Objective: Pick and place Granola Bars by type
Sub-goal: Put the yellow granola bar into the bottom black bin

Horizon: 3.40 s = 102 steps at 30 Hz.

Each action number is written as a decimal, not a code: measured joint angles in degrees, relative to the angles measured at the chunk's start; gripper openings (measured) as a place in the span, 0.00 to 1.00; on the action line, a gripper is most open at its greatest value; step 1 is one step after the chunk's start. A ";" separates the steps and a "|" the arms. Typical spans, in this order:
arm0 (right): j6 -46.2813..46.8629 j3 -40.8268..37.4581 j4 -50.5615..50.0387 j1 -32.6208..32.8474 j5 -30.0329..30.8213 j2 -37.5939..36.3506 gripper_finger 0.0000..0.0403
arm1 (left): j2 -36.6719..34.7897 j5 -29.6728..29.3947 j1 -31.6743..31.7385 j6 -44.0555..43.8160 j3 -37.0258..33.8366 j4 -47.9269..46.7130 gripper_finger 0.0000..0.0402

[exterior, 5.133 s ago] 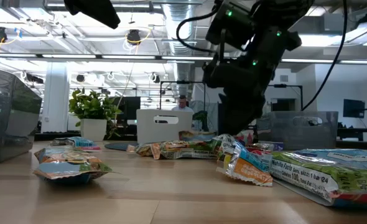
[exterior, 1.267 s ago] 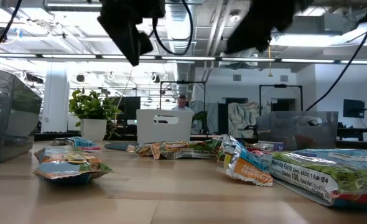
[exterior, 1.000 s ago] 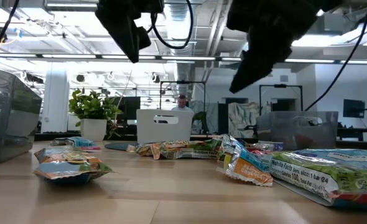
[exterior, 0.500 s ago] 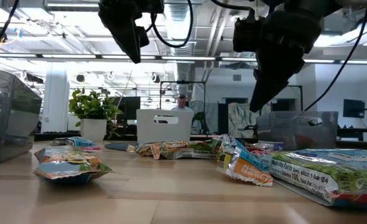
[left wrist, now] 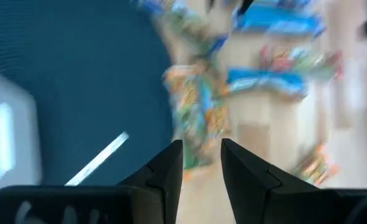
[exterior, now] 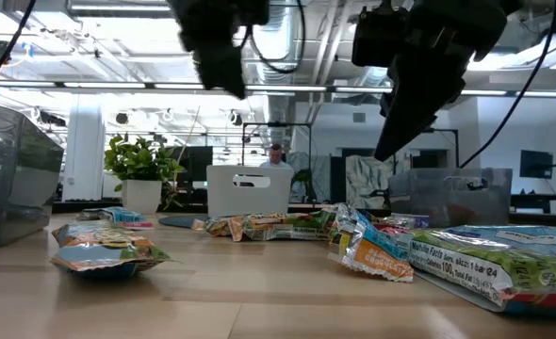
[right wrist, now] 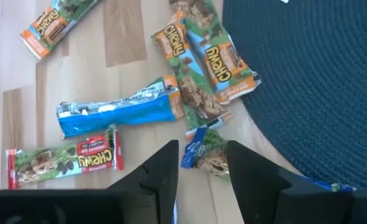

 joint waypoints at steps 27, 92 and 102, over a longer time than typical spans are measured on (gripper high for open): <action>3.81 0.02 -3.76 1.67 2.57 -2.49 0.32 | 19.21 -4.36 -3.74 1.07 -0.19 8.56 0.32; -2.38 0.02 -3.66 -0.44 4.70 -2.47 0.32 | -2.35 -23.32 -19.86 -17.55 15.66 -52.28 0.07; -3.32 0.02 -3.09 -2.39 4.63 -2.47 0.32 | -10.21 -16.62 -32.62 -23.48 2.16 -46.07 0.07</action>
